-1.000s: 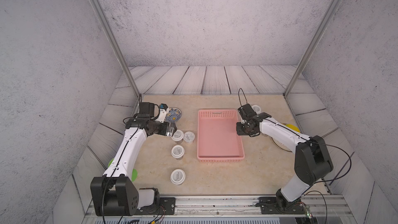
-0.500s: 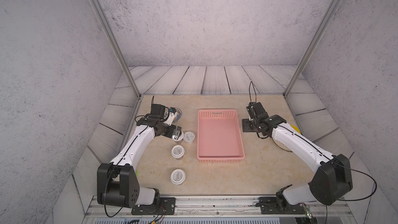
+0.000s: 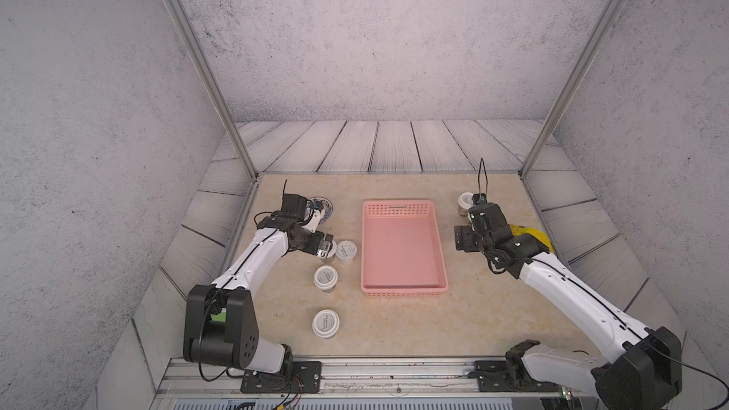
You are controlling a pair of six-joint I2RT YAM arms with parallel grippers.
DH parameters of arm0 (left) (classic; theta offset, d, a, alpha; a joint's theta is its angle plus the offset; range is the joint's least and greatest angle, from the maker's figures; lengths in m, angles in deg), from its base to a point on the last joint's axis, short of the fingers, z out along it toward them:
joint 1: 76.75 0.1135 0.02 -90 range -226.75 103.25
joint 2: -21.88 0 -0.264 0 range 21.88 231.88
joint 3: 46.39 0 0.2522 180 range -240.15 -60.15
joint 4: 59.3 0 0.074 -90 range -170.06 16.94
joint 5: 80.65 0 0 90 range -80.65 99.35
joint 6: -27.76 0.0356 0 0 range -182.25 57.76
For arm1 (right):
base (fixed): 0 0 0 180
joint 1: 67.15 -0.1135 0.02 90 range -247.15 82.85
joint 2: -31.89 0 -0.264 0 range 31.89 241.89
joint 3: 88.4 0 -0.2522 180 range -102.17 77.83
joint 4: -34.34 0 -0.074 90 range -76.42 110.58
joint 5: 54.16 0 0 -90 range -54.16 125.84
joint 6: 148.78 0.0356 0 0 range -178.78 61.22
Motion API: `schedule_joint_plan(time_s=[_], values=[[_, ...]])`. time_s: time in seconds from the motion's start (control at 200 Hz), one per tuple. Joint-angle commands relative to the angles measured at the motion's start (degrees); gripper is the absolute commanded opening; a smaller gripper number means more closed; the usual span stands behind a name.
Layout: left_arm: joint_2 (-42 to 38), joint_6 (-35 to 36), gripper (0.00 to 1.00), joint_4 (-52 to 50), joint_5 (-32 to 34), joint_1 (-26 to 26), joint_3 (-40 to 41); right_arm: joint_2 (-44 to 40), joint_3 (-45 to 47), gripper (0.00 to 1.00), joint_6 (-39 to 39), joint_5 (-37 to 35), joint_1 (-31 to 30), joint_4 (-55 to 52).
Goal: Put the yogurt in the basket
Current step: Pick up the yogurt from the center of the board.
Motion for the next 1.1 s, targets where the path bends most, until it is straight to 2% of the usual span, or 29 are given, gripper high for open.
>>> schedule_joint_plan(time_s=[0.0, 1.096], values=[[0.8, -0.8, 0.98, 1.0, 0.6, -0.5, 0.9, -1.1, 0.6, 0.94, -0.1, -3.1, 0.0, 2.6], [8.3, -0.6, 0.99, 1.0, 2.3, -2.0, -2.2, -0.1, 1.1, 0.96, 0.9, -0.3, 2.9, 3.6]])
